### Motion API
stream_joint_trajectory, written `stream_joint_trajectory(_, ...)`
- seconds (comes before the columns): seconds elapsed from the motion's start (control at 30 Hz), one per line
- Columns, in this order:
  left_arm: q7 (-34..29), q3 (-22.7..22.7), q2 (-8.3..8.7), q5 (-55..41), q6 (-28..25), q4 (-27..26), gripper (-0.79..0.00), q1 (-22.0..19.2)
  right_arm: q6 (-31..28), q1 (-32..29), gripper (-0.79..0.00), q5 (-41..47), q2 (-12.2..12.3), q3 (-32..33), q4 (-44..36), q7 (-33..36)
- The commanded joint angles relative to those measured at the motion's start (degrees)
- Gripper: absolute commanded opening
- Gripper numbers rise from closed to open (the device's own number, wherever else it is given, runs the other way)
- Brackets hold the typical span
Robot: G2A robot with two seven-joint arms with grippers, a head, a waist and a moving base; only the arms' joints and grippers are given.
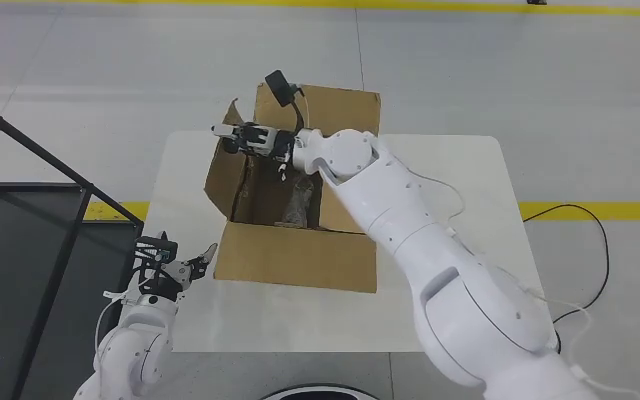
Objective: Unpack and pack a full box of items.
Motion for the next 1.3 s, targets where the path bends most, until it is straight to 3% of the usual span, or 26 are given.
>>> stream_joint_trajectory(0.0, 0.0, 0.0, 0.0, 0.0, 0.0, 0.0, 0.0, 0.0, -0.19, -0.14, -0.434, -0.56, -0.44, -0.06, 0.44, -0.17)
stream_joint_trajectory(0.53, 0.0, 0.0, 0.0, 0.0, 0.0, 0.0, 0.0, 0.0, 2.38, -0.43, -0.425, -5.09, -3.47, -0.21, 3.67, -0.57)
stream_joint_trajectory(0.7, 0.0, 0.0, 0.0, 0.0, 0.0, 0.0, 0.0, 0.0, 5.55, -0.03, -0.44, -6.71, -3.99, -0.19, 4.71, -0.31)
stream_joint_trajectory(0.77, 0.0, 0.0, 0.0, 0.0, 0.0, 0.0, 0.0, 0.0, 6.7, 0.14, -0.523, -7.3, -4.12, -0.25, 4.9, -0.3)
stream_joint_trajectory(0.8, 0.0, 0.0, 0.0, 0.0, 0.0, 0.0, 0.0, 0.0, 6.7, 0.14, -0.625, -7.3, -4.12, -0.25, 4.9, -0.3)
stream_joint_trajectory(0.83, 0.0, 0.0, 0.0, 0.0, 0.0, 0.0, 0.0, 0.0, 6.7, 0.14, -0.785, -7.3, -4.12, -0.25, 4.9, -0.3)
stream_joint_trajectory(1.27, 0.0, 0.0, 0.0, 0.0, 0.0, 0.0, 0.0, 0.0, 6.7, 0.14, -0.785, -7.3, -4.12, -0.25, 4.9, -0.3)
